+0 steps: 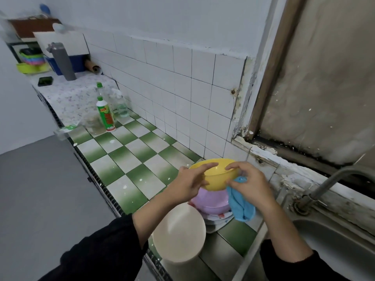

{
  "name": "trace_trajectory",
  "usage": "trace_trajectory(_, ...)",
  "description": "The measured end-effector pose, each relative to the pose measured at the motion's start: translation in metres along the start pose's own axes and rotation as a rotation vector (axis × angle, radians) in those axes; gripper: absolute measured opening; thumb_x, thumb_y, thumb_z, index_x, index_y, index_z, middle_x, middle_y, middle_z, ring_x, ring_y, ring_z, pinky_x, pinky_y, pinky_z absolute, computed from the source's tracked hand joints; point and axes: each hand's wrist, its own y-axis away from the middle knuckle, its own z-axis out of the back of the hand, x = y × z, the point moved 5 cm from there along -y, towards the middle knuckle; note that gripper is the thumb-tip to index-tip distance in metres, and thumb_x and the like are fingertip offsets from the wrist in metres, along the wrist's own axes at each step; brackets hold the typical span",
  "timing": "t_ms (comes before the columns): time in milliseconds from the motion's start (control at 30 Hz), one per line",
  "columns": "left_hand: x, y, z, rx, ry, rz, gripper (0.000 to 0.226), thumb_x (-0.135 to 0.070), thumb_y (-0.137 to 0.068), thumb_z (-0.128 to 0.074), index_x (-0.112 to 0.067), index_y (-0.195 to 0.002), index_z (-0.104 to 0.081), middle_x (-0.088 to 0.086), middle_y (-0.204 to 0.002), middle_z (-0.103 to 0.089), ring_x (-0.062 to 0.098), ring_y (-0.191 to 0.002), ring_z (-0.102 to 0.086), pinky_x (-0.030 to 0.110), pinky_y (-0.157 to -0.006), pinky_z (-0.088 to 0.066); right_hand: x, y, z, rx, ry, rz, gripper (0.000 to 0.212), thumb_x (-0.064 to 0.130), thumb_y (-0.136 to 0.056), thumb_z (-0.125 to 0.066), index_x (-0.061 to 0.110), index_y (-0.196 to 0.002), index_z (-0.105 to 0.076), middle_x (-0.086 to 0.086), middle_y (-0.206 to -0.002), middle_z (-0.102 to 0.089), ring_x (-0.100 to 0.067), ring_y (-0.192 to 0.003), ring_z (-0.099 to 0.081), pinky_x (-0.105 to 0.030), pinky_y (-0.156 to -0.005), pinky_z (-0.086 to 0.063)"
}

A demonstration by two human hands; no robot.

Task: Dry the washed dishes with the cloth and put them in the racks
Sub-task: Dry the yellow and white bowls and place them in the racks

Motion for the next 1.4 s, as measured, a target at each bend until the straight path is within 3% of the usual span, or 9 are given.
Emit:
trace_trajectory(100, -0.011, -0.011, 0.02, -0.143, 0.299, 0.052, 0.069, -0.002, -0.091, -0.058, -0.044, -0.14, -0.032, -0.01, -0.07, -0.042, 0.003, -0.062, -0.042, 0.015, -0.064, -0.037, 0.02, 0.002, 0.021, -0.114, -0.167, 0.053, 0.062, 0.0, -0.073, -0.081, 0.047, -0.11, -0.063, 0.015, -0.118, -0.064, -0.006, -0.116, -0.056, -0.027, -0.098, -0.044)
trace_trajectory(233, -0.026, -0.018, 0.033, -0.236, 0.473, 0.139, 0.061, -0.008, -0.094, -0.058, -0.046, -0.137, -0.037, -0.002, -0.074, -0.038, 0.004, -0.062, -0.035, 0.016, -0.062, -0.035, 0.05, 0.01, 0.051, -0.414, -0.359, 0.176, 0.052, -0.003, -0.076, -0.077, 0.034, -0.109, -0.064, -0.003, -0.102, -0.068, -0.007, -0.097, -0.063, -0.018, -0.08, -0.054)
trace_trajectory(367, -0.049, -0.024, 0.035, -0.219, 0.626, 0.17, 0.043, -0.016, -0.09, -0.056, -0.034, -0.129, -0.052, -0.01, -0.094, -0.064, -0.005, -0.088, -0.058, 0.019, -0.086, -0.046, 0.085, 0.026, 0.038, -0.727, -0.184, 0.353, 0.026, 0.004, -0.083, -0.074, 0.024, -0.099, -0.07, -0.003, -0.101, -0.065, 0.005, -0.092, -0.059, -0.01, -0.083, -0.045)
trace_trajectory(467, -0.065, -0.024, 0.039, -0.195, 0.734, 0.153, 0.039, -0.007, -0.094, -0.048, -0.021, -0.13, -0.055, -0.004, -0.12, -0.065, 0.004, -0.112, -0.061, 0.02, -0.098, -0.047, 0.095, 0.016, 0.005, -0.703, 0.129, 0.454, 0.023, 0.029, -0.084, -0.068, 0.022, -0.105, -0.073, 0.003, -0.113, -0.062, -0.007, -0.103, -0.051, -0.018, -0.093, -0.04)
trace_trajectory(633, -0.066, -0.019, 0.058, -0.2, 0.785, 0.166, 0.041, 0.005, -0.098, -0.046, -0.014, -0.133, -0.053, -0.004, -0.124, -0.06, 0.001, -0.113, -0.057, 0.015, -0.1, -0.043, 0.074, -0.018, 0.025, -0.696, -0.303, -0.045, 0.036, 0.025, -0.095, -0.061, 0.026, -0.131, -0.056, 0.01, -0.113, -0.06, 0.005, -0.088, -0.056, -0.015, -0.079, -0.045)
trace_trajectory(833, -0.06, -0.013, 0.072, -0.335, 0.921, 0.249, 0.037, 0.008, -0.097, -0.044, -0.015, -0.119, -0.061, 0.003, -0.104, -0.07, 0.003, -0.085, -0.066, 0.014, -0.073, -0.051, 0.132, -0.006, -0.023, -0.589, 0.087, 0.421, 0.027, 0.021, -0.088, -0.056, 0.02, -0.113, -0.065, 0.008, -0.11, -0.065, -0.014, -0.103, -0.06, -0.033, -0.098, -0.047)
trace_trajectory(1000, -0.054, -0.007, 0.079, -0.383, 0.96, 0.332, 0.035, 0.001, -0.097, -0.05, -0.013, -0.128, -0.059, 0.01, -0.124, -0.065, 0.015, -0.107, -0.061, 0.029, -0.1, -0.046, 0.103, -0.047, 0.026, -0.449, -0.121, -0.003, 0.02, 0.014, -0.09, -0.058, 0.029, -0.101, -0.066, 0.004, -0.102, -0.065, -0.018, -0.101, -0.061, -0.024, -0.074, -0.049)
trace_trajectory(1233, -0.047, -0.007, 0.098, -0.486, 1.233, 0.41, 0.036, 0.005, -0.094, -0.05, -0.007, -0.126, -0.062, 0.013, -0.114, -0.07, 0.027, -0.102, -0.068, 0.038, -0.094, -0.053, 0.152, 0.024, -0.038, -0.635, 0.317, 0.784, 0.028, 0.013, -0.085, -0.058, 0.016, -0.112, -0.064, -0.009, -0.125, -0.065, -0.022, -0.125, -0.057, -0.054, -0.119, -0.02)
trace_trajectory(1400, -0.059, 0.0, 0.118, -0.569, 1.291, 0.366, 0.031, 0.0, -0.095, -0.05, -0.018, -0.116, -0.065, 0.005, -0.124, -0.066, 0.02, -0.111, -0.061, 0.036, -0.101, -0.048, 0.151, 0.019, -0.002, -0.792, -0.175, 0.555, 0.029, 0.018, -0.089, -0.053, 0.009, -0.114, -0.064, -0.007, -0.118, -0.066, -0.015, -0.112, -0.063, -0.038, -0.102, -0.048)
